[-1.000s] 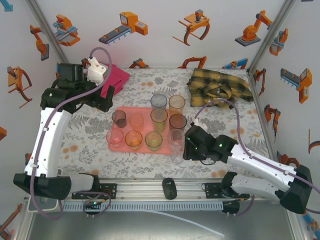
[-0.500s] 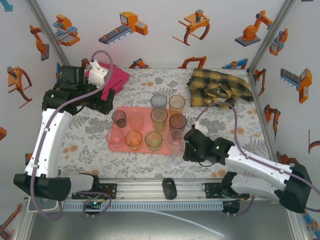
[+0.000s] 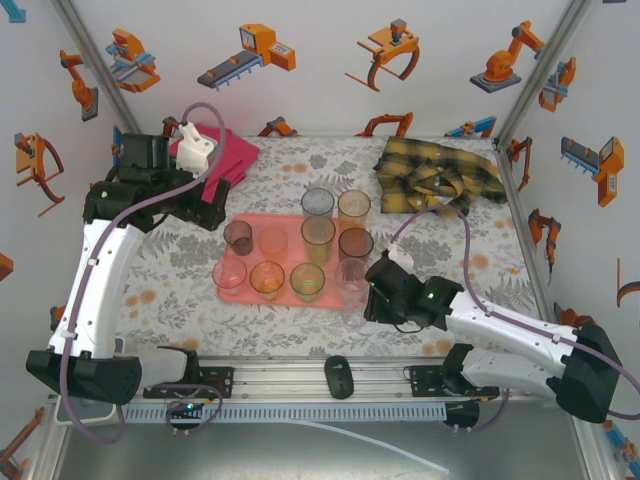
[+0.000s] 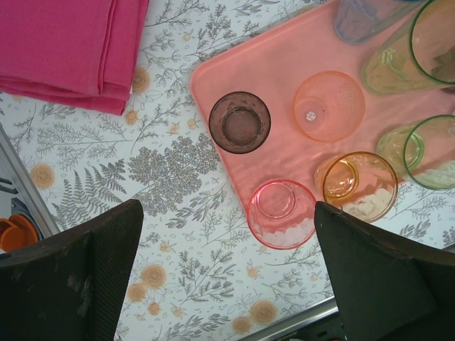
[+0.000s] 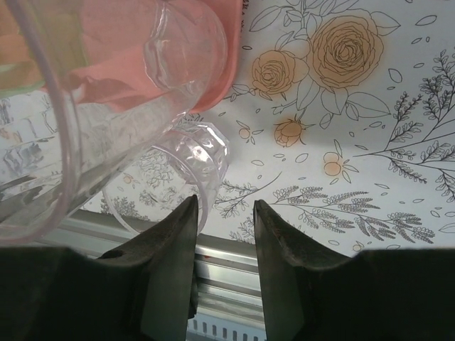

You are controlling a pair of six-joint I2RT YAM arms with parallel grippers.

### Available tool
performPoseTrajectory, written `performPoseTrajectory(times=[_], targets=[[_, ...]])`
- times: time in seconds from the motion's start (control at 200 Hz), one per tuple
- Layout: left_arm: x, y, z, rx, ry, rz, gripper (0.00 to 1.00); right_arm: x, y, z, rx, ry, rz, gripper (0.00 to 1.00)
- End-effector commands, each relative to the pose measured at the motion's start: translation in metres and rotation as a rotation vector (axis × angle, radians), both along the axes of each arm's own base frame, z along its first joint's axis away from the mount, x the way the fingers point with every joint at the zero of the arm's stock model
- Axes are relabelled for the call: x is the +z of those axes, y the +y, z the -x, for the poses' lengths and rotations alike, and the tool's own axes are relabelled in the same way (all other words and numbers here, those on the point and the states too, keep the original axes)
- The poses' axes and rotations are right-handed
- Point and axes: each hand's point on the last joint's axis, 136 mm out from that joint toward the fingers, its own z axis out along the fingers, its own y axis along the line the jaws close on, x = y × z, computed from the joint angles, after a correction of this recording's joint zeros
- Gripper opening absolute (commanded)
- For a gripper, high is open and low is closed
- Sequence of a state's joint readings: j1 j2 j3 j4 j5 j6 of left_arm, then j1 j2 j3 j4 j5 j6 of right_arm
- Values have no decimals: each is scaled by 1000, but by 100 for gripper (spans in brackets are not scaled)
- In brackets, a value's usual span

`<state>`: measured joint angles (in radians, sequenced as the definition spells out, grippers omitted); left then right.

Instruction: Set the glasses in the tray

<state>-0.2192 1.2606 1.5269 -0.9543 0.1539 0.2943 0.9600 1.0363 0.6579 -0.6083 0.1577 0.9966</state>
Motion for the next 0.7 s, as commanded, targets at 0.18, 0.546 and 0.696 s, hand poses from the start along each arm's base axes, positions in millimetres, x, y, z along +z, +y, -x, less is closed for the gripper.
performPoseTrajectory(times=[0.18, 0.546, 0.696], targets=[[0, 1, 4, 10, 2, 14, 99, -2, -9, -4, -50, -21, 39, 35], [-5, 1, 4, 12, 17, 15, 99, -3, -9, -4, -46, -15, 51, 31], [-7, 1, 4, 14, 23, 15, 99, -7, -7, -4, -39, 1, 68, 29]])
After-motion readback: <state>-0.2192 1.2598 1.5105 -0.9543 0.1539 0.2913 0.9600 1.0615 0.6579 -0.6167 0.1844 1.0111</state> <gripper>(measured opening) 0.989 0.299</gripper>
